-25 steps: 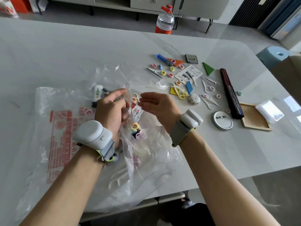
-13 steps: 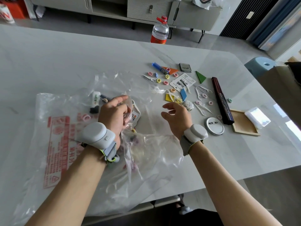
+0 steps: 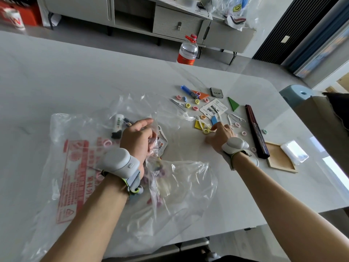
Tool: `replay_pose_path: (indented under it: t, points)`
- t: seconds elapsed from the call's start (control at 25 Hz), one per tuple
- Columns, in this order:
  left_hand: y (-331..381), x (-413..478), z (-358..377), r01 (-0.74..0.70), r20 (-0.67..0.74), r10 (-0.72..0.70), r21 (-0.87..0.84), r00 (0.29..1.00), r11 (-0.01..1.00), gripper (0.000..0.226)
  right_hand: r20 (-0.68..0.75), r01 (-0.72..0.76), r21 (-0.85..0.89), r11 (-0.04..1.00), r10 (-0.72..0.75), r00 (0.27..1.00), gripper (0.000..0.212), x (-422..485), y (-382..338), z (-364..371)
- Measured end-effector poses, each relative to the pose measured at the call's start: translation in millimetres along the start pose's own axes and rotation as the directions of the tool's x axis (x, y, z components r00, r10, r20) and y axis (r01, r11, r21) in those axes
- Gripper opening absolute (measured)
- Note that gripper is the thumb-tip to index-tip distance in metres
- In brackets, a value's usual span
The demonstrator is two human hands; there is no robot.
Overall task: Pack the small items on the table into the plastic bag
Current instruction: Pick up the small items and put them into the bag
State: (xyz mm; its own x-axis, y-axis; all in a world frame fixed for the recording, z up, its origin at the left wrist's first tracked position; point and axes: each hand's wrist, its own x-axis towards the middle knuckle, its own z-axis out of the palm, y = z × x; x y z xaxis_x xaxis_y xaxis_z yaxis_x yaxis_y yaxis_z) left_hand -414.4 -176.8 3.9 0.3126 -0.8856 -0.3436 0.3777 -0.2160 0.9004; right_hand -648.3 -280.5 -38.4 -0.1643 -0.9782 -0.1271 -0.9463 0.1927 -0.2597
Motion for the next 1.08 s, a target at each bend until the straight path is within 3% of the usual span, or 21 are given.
replay_pose_path:
  t: [0.12, 0.4, 0.56, 0.76, 0.84, 0.92, 1.0, 1.08]
  points:
    - [2.1, -0.8, -2.1, -0.010, -0.011, 0.010, 0.005, 1.000, 1.000, 0.045, -0.028, 0.054, -0.040, 0.998, -0.055, 0.998, 0.057, 4.8, -9.1, -2.9]
    - [3.6, 0.0, -5.3, -0.009, -0.010, 0.009, -0.005, 1.000, 1.000, 0.045, 0.020, 0.061, -0.110, 0.992, -0.059, 0.998, 0.017, 17.3, -21.8, -9.8]
    - [3.1, -1.0, -3.5, -0.009, 0.001, 0.009, -0.017, 1.000, 1.000, 0.045, 0.116, 0.068, -0.275, 0.959, -0.037, 0.993, 0.010, 15.8, -18.9, -15.0]
    - [4.2, -3.7, -4.3, -0.013, -0.005, 0.013, -0.002, 1.000, 1.000, 0.043, 0.097, 0.089, -0.342, 0.935, -0.059, 0.993, 0.013, 13.1, -16.6, -17.3]
    - [4.2, -3.1, -5.2, -0.016, -0.004, 0.016, 0.016, 1.000, 1.000, 0.042, 0.102, 0.083, -0.244, 0.966, -0.060, 0.993, 0.018, 18.0, -11.9, -18.2]
    - [5.4, -2.6, -6.3, -0.022, -0.003, 0.022, 0.032, 1.000, 0.999, 0.042, 0.067, 0.033, 0.066, 0.997, -0.038, 0.997, 0.018, 15.8, -11.2, -20.7]
    - [5.9, -1.9, -8.4, -0.025, -0.003, 0.025, 0.031, 1.000, 0.999, 0.042, 0.126, -0.047, 0.448, 0.893, -0.011, 0.992, 0.011, 1.3, -20.9, -24.4]
    - [6.0, -1.6, -8.6, -0.027, 0.003, 0.027, 0.025, 1.000, 0.999, 0.043, 0.347, -0.148, 0.617, 0.773, -0.098, 0.933, 0.003, -21.5, -35.4, -32.3]
